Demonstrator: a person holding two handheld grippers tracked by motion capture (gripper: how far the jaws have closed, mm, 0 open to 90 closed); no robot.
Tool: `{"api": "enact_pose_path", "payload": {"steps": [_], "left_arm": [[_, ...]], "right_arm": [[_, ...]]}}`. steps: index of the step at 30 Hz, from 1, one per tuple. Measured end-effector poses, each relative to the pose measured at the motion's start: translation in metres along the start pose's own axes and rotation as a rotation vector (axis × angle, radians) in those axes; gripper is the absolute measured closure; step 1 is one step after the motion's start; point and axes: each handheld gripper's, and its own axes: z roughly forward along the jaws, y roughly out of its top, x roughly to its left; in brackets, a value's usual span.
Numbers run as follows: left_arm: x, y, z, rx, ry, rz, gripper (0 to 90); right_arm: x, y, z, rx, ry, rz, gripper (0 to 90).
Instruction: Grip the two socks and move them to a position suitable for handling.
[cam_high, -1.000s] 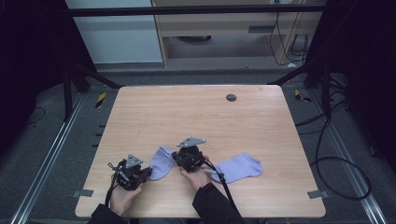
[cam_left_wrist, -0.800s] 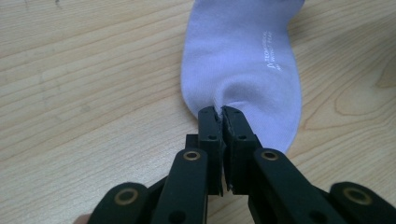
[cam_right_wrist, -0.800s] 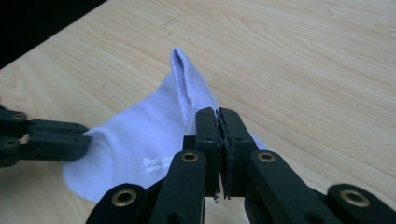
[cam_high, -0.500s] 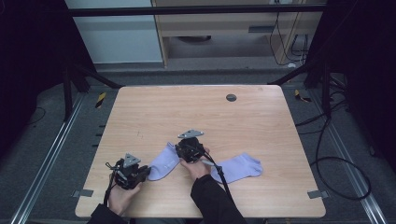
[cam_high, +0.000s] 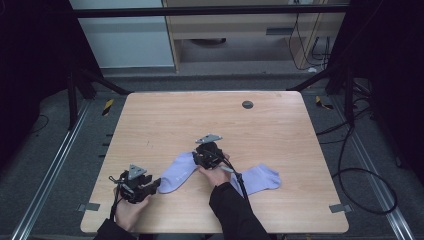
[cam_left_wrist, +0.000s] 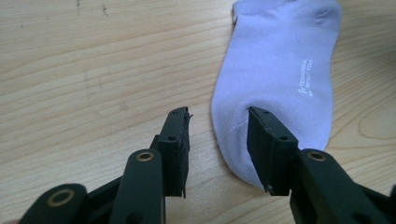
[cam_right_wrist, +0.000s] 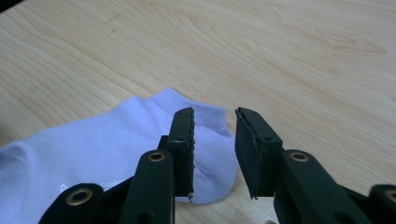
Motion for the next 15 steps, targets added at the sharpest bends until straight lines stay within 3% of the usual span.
{"api": "enact_pose_path", "payload": {"steps": [6,15], "left_arm": [[-0.003,-0.001,0.005,0.017,0.009,0.009,61.2],[-0.006,-0.001,0.008,0.036,0.017,0.009,69.2]], "right_arm": [[0.000,-0.007,0.015,0.047,-0.014,-0.001,69.9],[-0.006,-0.014,0.023,0.078,-0.036,0.007,75.7]]}}
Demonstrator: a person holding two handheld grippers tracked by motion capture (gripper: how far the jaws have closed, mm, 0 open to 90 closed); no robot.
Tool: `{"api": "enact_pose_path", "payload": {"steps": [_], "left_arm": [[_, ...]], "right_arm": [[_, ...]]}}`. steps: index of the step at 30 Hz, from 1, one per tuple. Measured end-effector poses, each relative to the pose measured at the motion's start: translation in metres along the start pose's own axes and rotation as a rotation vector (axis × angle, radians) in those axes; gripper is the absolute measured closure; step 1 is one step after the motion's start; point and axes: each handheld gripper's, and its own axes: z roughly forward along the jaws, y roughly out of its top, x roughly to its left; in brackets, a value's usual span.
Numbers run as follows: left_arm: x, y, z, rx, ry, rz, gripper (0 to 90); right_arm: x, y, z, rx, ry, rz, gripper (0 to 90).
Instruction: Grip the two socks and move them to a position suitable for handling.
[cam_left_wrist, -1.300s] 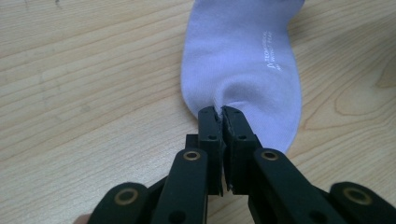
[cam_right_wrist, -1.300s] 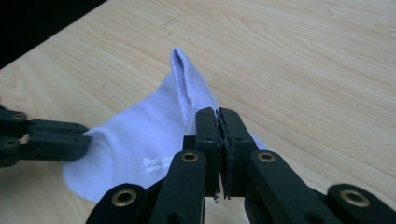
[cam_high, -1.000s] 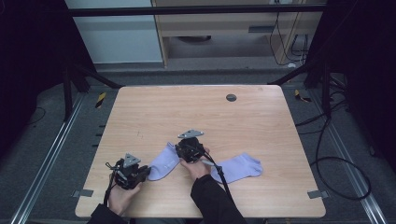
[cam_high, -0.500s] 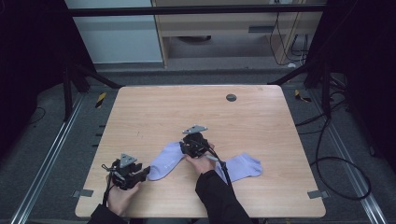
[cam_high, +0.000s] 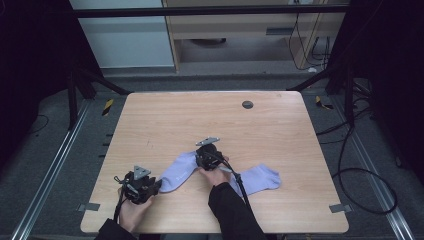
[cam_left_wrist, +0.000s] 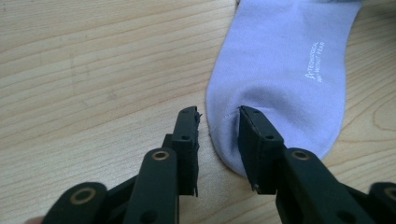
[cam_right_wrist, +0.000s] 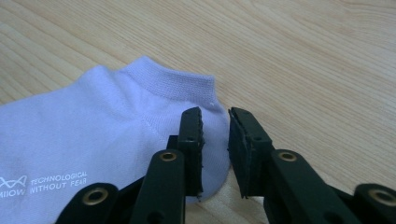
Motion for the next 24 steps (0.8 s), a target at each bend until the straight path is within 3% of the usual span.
{"api": "enact_pose_path", "payload": {"steps": [6,10,13,18,24], "left_arm": [[-0.002,0.001,0.000,0.010,-0.025,0.002,81.7],[-0.001,0.003,0.000,0.012,-0.037,0.008,86.0],[0.002,0.006,-0.004,-0.013,-0.044,-0.005,86.5],[0.015,0.014,-0.011,-0.044,-0.016,-0.012,86.5],[0.029,0.017,-0.007,-0.025,0.016,-0.016,86.5]], "right_arm": [[-0.002,-0.001,-0.001,0.005,-0.004,0.019,88.0],[-0.002,-0.001,-0.002,0.011,0.001,0.020,89.7],[0.000,-0.001,-0.008,-0.003,0.022,0.025,89.8],[0.005,0.000,-0.024,-0.047,0.058,0.019,89.7],[0.018,-0.009,-0.035,-0.063,0.079,0.018,89.3]]}}
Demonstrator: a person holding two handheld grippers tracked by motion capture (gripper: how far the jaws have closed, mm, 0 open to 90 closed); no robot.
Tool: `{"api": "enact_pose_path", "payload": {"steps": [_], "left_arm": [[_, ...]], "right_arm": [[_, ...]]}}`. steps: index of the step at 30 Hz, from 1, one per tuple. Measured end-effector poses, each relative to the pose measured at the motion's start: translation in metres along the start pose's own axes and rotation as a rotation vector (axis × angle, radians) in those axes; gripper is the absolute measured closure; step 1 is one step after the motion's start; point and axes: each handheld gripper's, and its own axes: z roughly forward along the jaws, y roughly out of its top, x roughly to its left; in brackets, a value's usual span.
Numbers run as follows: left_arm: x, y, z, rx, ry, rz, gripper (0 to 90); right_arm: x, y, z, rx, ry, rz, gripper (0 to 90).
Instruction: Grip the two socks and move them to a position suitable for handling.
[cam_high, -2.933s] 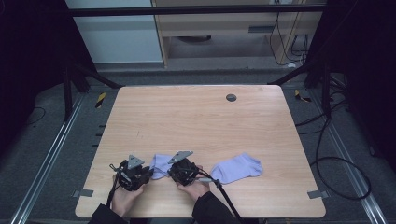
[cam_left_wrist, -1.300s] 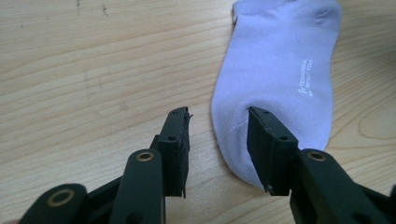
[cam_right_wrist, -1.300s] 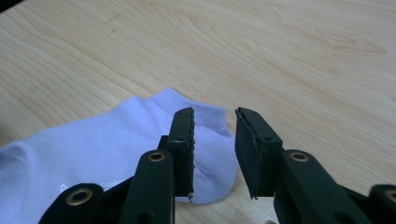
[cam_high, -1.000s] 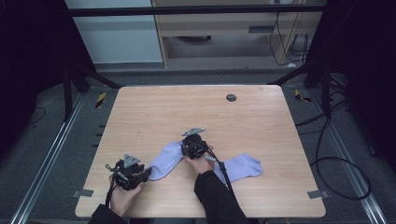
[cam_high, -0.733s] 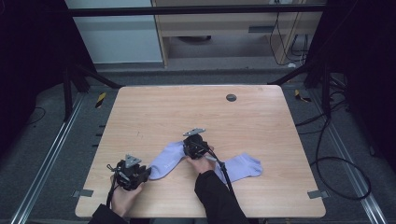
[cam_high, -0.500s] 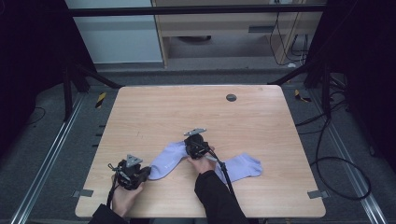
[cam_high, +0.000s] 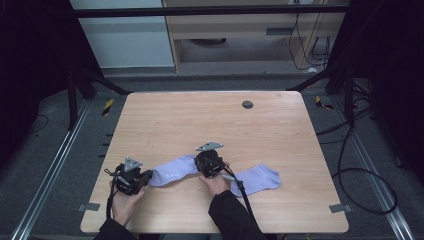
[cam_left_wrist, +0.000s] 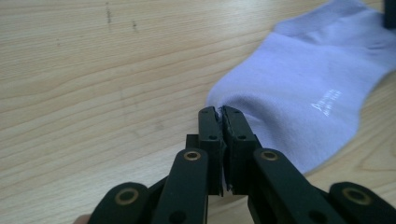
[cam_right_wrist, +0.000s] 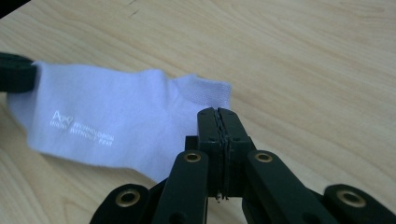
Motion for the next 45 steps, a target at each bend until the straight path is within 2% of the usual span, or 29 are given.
{"api": "enact_pose_path", "payload": {"steps": [7,11,19,24,29,37,45], "left_arm": [[0.005,-0.002,0.005,0.038,0.024,0.012,83.5],[0.007,-0.003,0.002,0.021,0.033,-0.006,75.4],[0.004,0.001,-0.011,-0.051,0.013,-0.044,61.4],[-0.003,0.005,-0.019,-0.080,-0.012,-0.052,55.0],[-0.015,0.011,-0.023,-0.098,-0.044,-0.035,51.7],[-0.037,0.022,-0.030,-0.131,-0.089,0.004,49.8],[-0.062,0.033,-0.023,-0.132,-0.123,0.040,49.8]], "right_arm": [[0.007,-0.011,0.004,0.039,-0.002,-0.007,85.9],[0.008,-0.013,0.003,0.043,-0.002,-0.010,78.1],[0.000,-0.006,-0.021,-0.028,0.012,0.005,67.0],[-0.014,-0.005,-0.043,-0.059,0.022,0.013,60.1],[-0.031,-0.007,-0.068,-0.082,0.012,0.011,51.8],[-0.066,-0.022,-0.112,-0.119,-0.048,0.018,44.9],[-0.100,-0.045,-0.146,-0.141,-0.097,0.036,41.2]]}}
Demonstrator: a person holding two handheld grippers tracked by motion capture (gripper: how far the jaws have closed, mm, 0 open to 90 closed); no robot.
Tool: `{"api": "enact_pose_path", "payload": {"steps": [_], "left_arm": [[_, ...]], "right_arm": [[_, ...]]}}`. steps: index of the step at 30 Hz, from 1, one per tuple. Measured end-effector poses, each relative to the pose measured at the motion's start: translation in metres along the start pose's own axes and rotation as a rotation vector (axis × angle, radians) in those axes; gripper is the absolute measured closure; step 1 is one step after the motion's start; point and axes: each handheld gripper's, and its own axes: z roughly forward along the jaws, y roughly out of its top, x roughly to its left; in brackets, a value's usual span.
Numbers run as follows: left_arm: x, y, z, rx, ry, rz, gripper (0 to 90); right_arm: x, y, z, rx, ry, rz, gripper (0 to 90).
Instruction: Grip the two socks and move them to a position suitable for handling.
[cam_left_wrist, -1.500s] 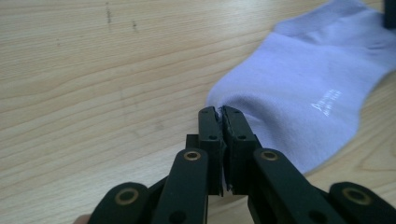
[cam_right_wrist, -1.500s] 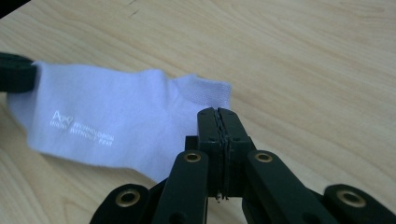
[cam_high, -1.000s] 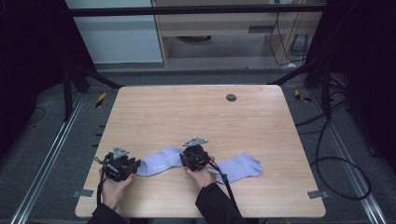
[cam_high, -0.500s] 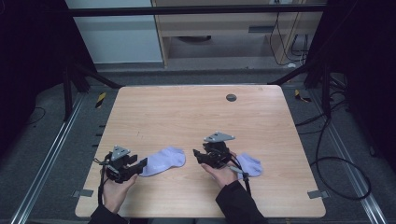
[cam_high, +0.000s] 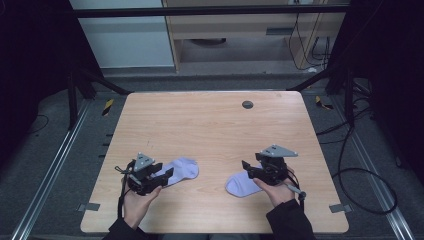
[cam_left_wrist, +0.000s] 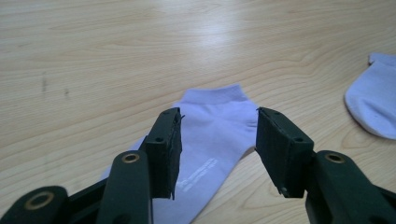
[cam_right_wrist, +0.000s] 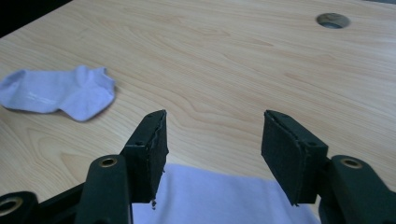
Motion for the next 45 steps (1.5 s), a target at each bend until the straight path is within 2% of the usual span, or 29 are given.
{"api": "enact_pose_path", "payload": {"steps": [7,11,18,26,28,31,35,36,42,45], "left_arm": [[-0.026,0.007,0.017,0.019,-0.036,0.037,50.9],[-0.045,0.011,0.027,0.025,-0.061,0.066,51.7],[-0.080,0.012,0.053,0.071,-0.110,0.123,54.4],[-0.114,0.009,0.083,0.114,-0.164,0.145,56.7],[-0.118,0.009,0.089,0.123,-0.169,0.151,57.0],[-0.125,0.006,0.097,0.138,-0.182,0.153,57.9],[-0.132,0.001,0.105,0.165,-0.183,0.175,59.2],[-0.132,0.001,0.107,0.169,-0.181,0.179,59.8],[-0.136,-0.003,0.113,0.192,-0.178,0.184,66.1],[-0.137,-0.004,0.114,0.188,-0.183,0.178,70.5]], "right_arm": [[-0.027,-0.018,-0.020,0.006,-0.069,0.000,42.8],[-0.041,-0.032,-0.026,0.033,-0.101,0.010,48.1],[-0.060,-0.049,-0.023,0.086,-0.136,0.008,55.7],[-0.073,-0.061,-0.013,0.134,-0.149,0.016,62.1],[-0.075,-0.062,-0.011,0.137,-0.141,0.027,63.5],[-0.076,-0.063,-0.008,0.144,-0.136,0.018,64.8],[-0.074,-0.064,-0.004,0.164,-0.119,0.013,66.4],[-0.075,-0.065,-0.002,0.169,-0.124,0.000,67.0],[-0.075,-0.066,0.002,0.196,-0.120,0.006,71.6],[-0.075,-0.067,0.003,0.205,-0.121,-0.004,75.1]]}}
